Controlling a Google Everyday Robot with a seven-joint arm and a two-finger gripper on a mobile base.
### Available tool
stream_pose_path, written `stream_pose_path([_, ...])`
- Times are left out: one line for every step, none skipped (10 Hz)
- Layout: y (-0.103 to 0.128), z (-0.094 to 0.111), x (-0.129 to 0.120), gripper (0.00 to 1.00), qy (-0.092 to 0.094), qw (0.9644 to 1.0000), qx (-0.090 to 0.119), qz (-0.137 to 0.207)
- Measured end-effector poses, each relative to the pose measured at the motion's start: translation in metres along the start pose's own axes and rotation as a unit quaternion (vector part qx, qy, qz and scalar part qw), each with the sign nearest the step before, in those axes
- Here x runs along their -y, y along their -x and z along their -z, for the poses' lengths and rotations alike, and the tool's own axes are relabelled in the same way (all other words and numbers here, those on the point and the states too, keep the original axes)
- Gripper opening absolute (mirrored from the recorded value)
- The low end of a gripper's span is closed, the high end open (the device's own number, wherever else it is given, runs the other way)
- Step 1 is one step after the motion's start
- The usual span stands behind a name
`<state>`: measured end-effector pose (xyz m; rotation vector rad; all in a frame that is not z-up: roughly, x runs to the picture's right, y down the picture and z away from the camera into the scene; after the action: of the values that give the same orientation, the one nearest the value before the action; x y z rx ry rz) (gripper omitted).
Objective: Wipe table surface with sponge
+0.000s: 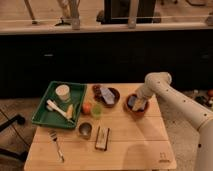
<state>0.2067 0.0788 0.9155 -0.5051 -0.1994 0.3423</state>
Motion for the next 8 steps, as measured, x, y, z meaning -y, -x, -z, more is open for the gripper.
stream_pose_path([-0.003, -0.001, 0.000, 0.79, 0.001, 1.0000, -0.001, -0.001])
stream_pose_path([-0.006, -0.002, 0.000, 0.79, 0.002, 1.0000, -0.002, -0.003])
stream_pose_path([-0.010, -0.002, 0.000, 0.74, 0.001, 1.0000, -0.003, -0.006])
stream_pose_path([-0.014, -0.001, 0.000, 0.64, 0.001, 1.0000, -0.003, -0.007])
stream_pose_path([-0.016, -0.001, 0.000, 0.54, 0.001, 1.0000, -0.003, -0.008])
stream_pose_path([-0.018, -0.001, -0.001, 0.44, 0.001, 1.0000, -0.002, -0.009])
stream_pose_path([-0.019, 0.000, -0.001, 0.34, 0.001, 1.0000, -0.001, -0.009])
stream_pose_path([-0.019, 0.000, -0.001, 0.24, 0.000, 1.0000, -0.001, -0.010])
